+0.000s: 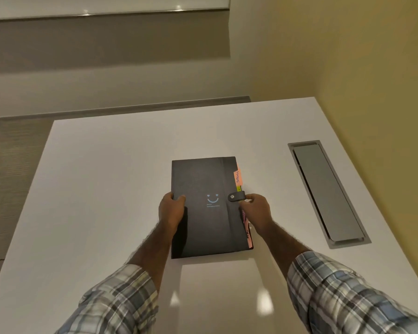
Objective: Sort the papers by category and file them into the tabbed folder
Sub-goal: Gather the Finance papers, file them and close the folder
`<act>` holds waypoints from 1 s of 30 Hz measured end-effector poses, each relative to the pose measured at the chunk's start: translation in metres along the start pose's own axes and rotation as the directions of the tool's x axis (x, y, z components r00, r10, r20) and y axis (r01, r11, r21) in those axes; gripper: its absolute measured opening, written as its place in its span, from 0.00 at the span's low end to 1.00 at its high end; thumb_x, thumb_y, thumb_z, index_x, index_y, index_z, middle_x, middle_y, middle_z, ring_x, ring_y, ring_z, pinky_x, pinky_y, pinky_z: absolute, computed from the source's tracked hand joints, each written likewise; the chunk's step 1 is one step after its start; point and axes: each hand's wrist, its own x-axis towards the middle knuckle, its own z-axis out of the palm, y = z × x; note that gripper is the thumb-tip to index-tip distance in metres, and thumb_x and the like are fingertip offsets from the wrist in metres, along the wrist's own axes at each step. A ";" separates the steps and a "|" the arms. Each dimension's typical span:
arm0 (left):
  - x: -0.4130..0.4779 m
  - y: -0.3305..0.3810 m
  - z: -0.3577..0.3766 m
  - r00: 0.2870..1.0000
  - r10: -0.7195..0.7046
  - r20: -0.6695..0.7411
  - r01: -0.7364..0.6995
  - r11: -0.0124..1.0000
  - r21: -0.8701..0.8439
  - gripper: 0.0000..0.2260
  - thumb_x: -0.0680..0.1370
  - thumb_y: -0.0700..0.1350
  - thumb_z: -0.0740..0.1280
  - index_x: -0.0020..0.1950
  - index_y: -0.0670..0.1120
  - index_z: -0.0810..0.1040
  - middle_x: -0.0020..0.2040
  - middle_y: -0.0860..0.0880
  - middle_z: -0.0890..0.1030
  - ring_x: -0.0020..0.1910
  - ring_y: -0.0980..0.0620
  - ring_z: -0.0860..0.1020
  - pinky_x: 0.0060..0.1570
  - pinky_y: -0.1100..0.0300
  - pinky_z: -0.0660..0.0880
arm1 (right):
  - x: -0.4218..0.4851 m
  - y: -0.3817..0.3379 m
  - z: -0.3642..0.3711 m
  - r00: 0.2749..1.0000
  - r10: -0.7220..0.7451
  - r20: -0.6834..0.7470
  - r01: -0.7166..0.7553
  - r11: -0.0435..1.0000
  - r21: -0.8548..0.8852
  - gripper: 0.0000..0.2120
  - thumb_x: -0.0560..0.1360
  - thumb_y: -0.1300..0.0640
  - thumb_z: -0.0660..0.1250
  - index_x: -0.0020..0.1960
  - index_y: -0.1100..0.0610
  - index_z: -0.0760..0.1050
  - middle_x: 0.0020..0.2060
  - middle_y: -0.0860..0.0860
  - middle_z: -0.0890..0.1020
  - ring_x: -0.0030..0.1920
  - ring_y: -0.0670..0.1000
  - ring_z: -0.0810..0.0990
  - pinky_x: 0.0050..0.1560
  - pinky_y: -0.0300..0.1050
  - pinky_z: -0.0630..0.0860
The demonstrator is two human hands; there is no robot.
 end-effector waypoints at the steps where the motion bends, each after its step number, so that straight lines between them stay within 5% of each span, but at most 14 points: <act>1: -0.003 -0.001 0.002 1.000 -0.006 -0.003 0.006 1.000 0.005 0.16 0.82 0.49 0.65 0.66 0.41 0.76 0.61 0.38 0.81 0.57 0.36 0.81 0.58 0.45 0.80 | 0.001 0.002 -0.001 1.000 0.003 0.012 -0.003 1.000 0.021 0.11 0.78 0.60 0.68 0.58 0.60 0.82 0.47 0.53 0.84 0.48 0.54 0.82 0.38 0.37 0.73; 8: -0.014 -0.004 0.012 0.995 0.095 -0.019 -0.092 0.990 0.103 0.11 0.83 0.44 0.65 0.62 0.41 0.78 0.57 0.43 0.82 0.51 0.41 0.82 0.56 0.43 0.82 | -0.001 0.011 -0.003 0.997 -0.016 0.077 0.014 1.000 0.022 0.14 0.79 0.61 0.66 0.64 0.59 0.80 0.52 0.54 0.85 0.43 0.48 0.81 0.37 0.35 0.73; 12: -0.014 -0.020 0.019 0.981 0.184 0.066 -0.195 0.900 0.390 0.19 0.81 0.46 0.65 0.71 0.43 0.71 0.73 0.44 0.69 0.69 0.40 0.73 0.69 0.42 0.73 | -0.003 0.023 0.003 0.993 -0.080 0.088 0.095 0.979 -0.179 0.15 0.80 0.58 0.66 0.66 0.57 0.77 0.58 0.54 0.83 0.52 0.53 0.82 0.51 0.46 0.82; 16: -0.025 -0.037 0.022 0.954 0.255 0.157 -0.294 0.699 0.652 0.32 0.82 0.51 0.64 0.81 0.43 0.55 0.83 0.44 0.51 0.81 0.42 0.55 0.78 0.48 0.61 | -0.016 0.028 0.008 0.941 -0.263 0.212 0.338 0.739 -0.584 0.21 0.81 0.51 0.62 0.73 0.54 0.68 0.71 0.53 0.72 0.69 0.57 0.72 0.65 0.56 0.75; 20: -0.037 -0.046 0.021 0.945 0.259 0.201 -0.320 0.603 0.731 0.35 0.83 0.55 0.60 0.83 0.43 0.48 0.84 0.43 0.46 0.83 0.42 0.47 0.80 0.48 0.55 | -0.033 0.041 0.014 0.901 -0.201 0.383 0.433 0.455 -0.778 0.37 0.82 0.38 0.55 0.83 0.52 0.44 0.83 0.54 0.43 0.82 0.61 0.41 0.76 0.66 0.58; 25: -0.050 -0.048 0.012 0.943 0.239 0.229 -0.326 0.543 0.774 0.36 0.83 0.58 0.59 0.83 0.44 0.46 0.84 0.44 0.43 0.83 0.43 0.45 0.80 0.50 0.52 | -0.045 0.046 0.018 0.911 -0.164 0.378 0.409 0.475 -0.779 0.38 0.82 0.35 0.51 0.83 0.51 0.40 0.82 0.55 0.37 0.82 0.62 0.39 0.77 0.67 0.53; 30: -0.067 -0.048 -0.004 0.955 0.197 0.220 -0.296 0.605 0.739 0.36 0.82 0.56 0.61 0.83 0.43 0.48 0.84 0.44 0.45 0.83 0.44 0.49 0.80 0.51 0.55 | -0.065 0.043 0.021 0.930 -0.140 0.341 0.345 0.657 -0.670 0.38 0.81 0.37 0.57 0.82 0.55 0.48 0.82 0.56 0.46 0.81 0.62 0.51 0.75 0.59 0.65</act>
